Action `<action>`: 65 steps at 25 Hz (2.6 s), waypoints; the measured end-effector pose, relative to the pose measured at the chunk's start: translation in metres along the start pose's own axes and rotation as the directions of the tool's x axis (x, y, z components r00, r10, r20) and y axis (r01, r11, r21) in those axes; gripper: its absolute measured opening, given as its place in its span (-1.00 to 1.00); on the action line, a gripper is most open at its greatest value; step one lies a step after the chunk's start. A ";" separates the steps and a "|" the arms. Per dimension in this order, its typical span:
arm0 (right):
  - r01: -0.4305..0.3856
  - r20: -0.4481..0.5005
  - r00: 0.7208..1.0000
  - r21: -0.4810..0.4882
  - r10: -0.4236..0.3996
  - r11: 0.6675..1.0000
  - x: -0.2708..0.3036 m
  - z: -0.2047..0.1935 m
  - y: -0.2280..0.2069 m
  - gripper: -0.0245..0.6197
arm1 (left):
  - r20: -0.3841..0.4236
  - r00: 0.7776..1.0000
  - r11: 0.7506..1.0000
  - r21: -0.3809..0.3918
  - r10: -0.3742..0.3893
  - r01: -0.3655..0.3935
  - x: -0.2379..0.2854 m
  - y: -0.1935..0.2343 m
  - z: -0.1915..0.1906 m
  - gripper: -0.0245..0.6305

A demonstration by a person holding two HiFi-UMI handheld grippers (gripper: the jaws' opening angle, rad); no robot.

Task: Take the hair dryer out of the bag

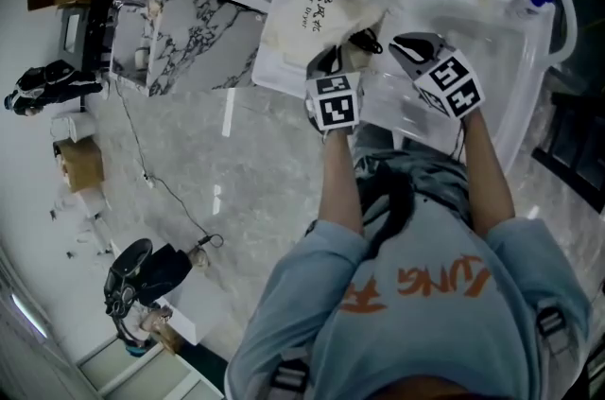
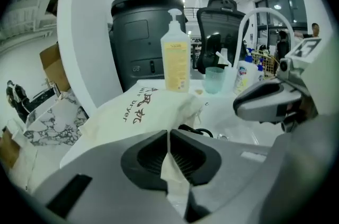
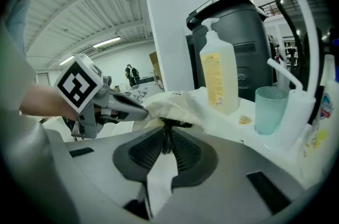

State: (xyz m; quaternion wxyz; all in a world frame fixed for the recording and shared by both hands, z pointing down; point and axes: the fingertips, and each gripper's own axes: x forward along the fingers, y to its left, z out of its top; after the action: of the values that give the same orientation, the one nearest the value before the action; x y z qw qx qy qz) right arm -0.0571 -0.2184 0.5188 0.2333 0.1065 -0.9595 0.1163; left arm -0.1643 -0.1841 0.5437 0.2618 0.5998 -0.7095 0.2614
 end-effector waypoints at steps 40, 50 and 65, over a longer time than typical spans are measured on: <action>0.128 -0.425 0.896 -0.031 -0.129 0.991 0.170 -0.052 -0.013 0.07 | 0.066 0.887 0.889 0.024 -0.457 0.457 -0.003 0.015 0.017 -0.82; 0.144 -0.476 0.874 0.056 -0.101 0.988 0.171 -0.046 -0.019 -0.02 | 0.053 0.970 0.969 -0.057 -0.237 0.239 0.001 0.147 0.002 -0.50; 0.095 -0.564 0.826 0.126 -0.008 0.987 0.156 -0.046 -0.009 -0.10 | -0.257 0.956 0.952 0.232 -0.139 0.201 0.065 0.198 -0.022 -0.53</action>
State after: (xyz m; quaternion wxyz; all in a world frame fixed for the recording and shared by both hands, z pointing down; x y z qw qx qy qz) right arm -0.1711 -0.2380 0.6340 0.4994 0.1107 -0.8339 0.2073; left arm -0.3679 -0.1866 0.5928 0.2872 0.6521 -0.5786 0.3968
